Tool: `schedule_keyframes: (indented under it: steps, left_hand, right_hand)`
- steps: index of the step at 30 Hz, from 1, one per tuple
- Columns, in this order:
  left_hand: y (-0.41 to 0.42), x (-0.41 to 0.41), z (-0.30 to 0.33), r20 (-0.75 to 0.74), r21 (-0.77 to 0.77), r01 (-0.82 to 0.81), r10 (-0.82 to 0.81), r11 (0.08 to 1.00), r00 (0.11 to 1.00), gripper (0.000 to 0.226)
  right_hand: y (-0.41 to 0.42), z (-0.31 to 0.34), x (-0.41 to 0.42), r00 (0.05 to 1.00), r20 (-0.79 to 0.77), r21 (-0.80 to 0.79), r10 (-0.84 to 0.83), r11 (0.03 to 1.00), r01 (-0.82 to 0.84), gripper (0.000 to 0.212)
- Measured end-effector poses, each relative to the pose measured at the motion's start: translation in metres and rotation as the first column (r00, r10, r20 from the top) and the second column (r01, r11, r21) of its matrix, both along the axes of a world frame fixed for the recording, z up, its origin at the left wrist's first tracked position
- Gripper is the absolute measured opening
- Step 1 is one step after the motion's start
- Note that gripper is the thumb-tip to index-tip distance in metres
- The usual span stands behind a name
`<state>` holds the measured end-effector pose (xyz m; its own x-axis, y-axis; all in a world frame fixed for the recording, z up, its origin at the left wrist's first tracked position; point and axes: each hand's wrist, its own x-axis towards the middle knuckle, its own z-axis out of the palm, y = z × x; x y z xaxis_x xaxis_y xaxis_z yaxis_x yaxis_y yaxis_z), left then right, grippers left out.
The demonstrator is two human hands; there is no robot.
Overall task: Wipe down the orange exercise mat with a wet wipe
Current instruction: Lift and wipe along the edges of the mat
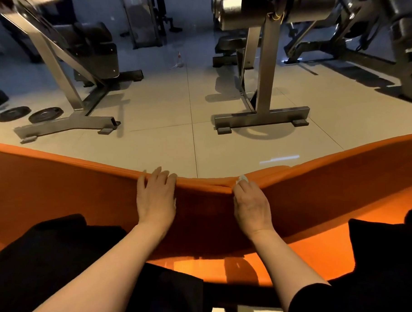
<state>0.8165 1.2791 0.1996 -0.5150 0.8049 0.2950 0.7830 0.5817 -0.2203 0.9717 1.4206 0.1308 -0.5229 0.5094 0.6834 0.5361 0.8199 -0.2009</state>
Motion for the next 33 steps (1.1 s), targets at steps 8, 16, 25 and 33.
schedule_keyframes:
  steps: [8,16,25,33]
  left_hand:
    - [-0.012,-0.033,0.01,0.009,-0.049,0.098,-0.098,0.994,0.995,0.025]
    - [-0.021,-0.012,-0.01,0.011,0.175,0.176,-0.18,0.969,0.984,0.042]
    - [-0.023,-0.002,-0.018,0.04,0.232,0.149,-0.162,0.961,0.986,0.038]
    - [-0.028,-0.004,-0.023,0.067,0.219,0.153,-0.172,0.964,0.983,0.042]
  right_hand:
    - [-0.031,0.02,-0.027,0.946,-0.324,-0.415,0.027,0.894,-0.167,0.011]
    - [-0.066,0.025,-0.056,0.903,-0.291,-0.329,0.315,0.854,-0.404,0.02]
    - [-0.084,0.034,-0.061,0.948,-0.165,-0.476,0.273,0.819,-0.319,0.024]
    - [-0.054,0.021,-0.035,0.97,-0.148,-0.378,0.194,0.895,-0.237,0.03]
